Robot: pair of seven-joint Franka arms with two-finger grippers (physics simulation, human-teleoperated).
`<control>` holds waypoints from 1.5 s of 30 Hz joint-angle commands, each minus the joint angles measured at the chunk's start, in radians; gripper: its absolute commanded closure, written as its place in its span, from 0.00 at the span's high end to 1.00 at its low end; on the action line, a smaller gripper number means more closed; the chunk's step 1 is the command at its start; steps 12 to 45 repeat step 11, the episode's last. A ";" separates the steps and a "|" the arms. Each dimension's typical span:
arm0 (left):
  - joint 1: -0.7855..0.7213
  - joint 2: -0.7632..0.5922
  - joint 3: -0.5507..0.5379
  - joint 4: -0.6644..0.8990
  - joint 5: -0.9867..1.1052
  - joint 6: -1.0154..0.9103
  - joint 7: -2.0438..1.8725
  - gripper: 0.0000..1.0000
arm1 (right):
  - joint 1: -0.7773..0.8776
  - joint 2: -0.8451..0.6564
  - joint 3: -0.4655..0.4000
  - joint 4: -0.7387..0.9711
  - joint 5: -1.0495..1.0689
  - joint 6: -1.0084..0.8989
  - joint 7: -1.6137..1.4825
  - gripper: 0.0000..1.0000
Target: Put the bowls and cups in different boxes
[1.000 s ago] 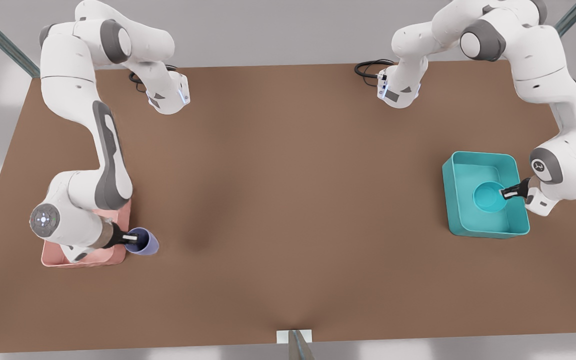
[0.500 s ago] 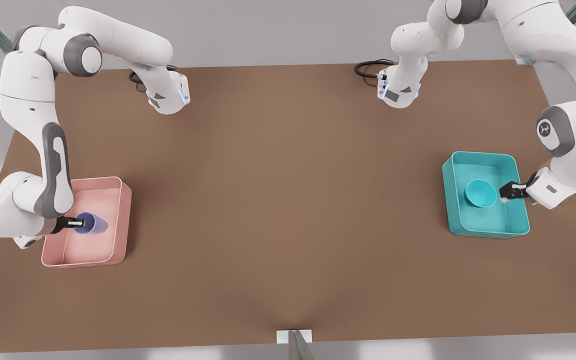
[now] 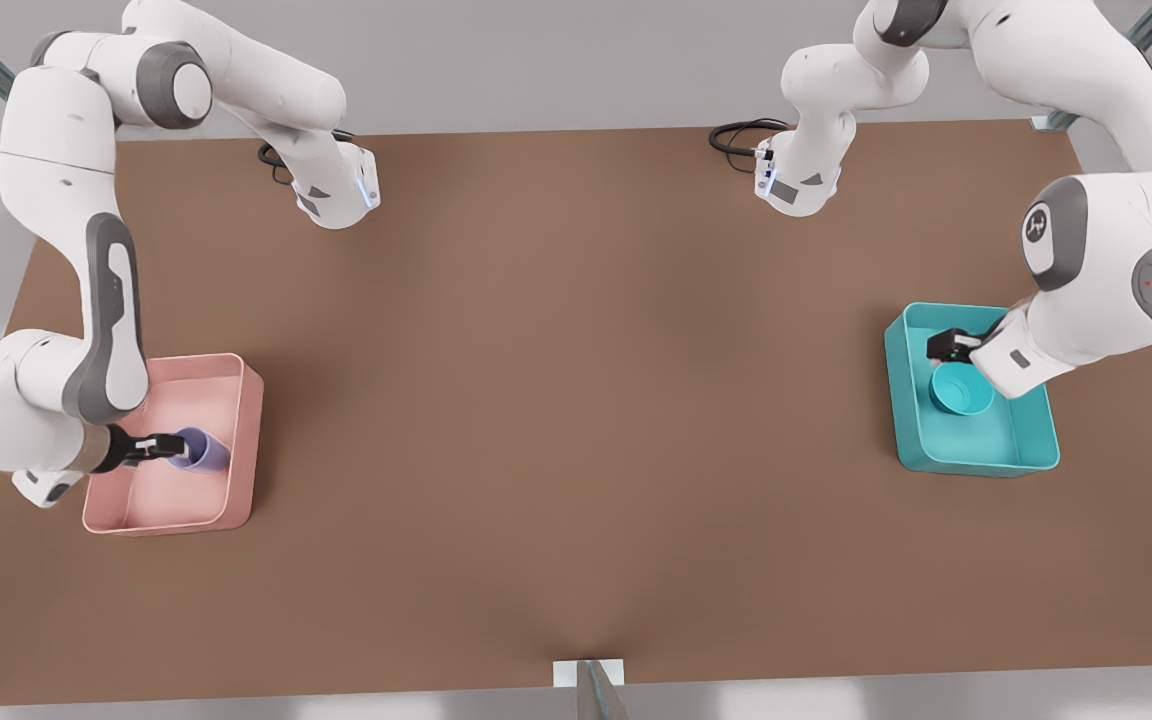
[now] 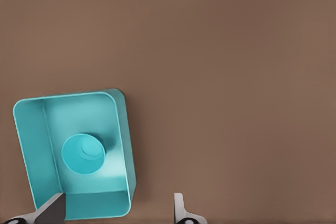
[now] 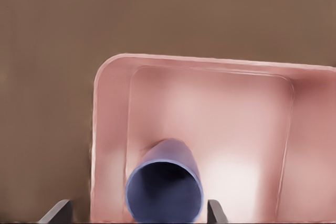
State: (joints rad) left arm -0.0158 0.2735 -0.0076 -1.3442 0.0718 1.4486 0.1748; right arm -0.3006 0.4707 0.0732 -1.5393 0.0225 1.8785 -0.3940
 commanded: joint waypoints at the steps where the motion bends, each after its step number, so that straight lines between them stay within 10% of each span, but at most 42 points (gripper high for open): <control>1: 0.002 0.000 0.000 0.000 0.000 0.001 -0.074 1.00 | 0.050 -0.063 0.002 0.076 0.019 -0.390 0.067 1.00; 5: 0.004 0.000 0.000 -0.001 0.000 0.001 -0.074 1.00 | 0.147 -0.090 0.000 0.324 -0.093 -0.628 0.388 1.00; 10: 0.005 0.001 0.000 -0.003 0.000 0.001 -0.072 1.00 | 0.213 -0.262 -0.013 0.131 -0.104 -0.539 0.417 1.00; 45: 0.005 0.001 0.001 -0.003 0.002 0.001 -0.072 1.00 | 0.213 -0.264 -0.013 0.130 -0.104 -0.539 0.416 1.00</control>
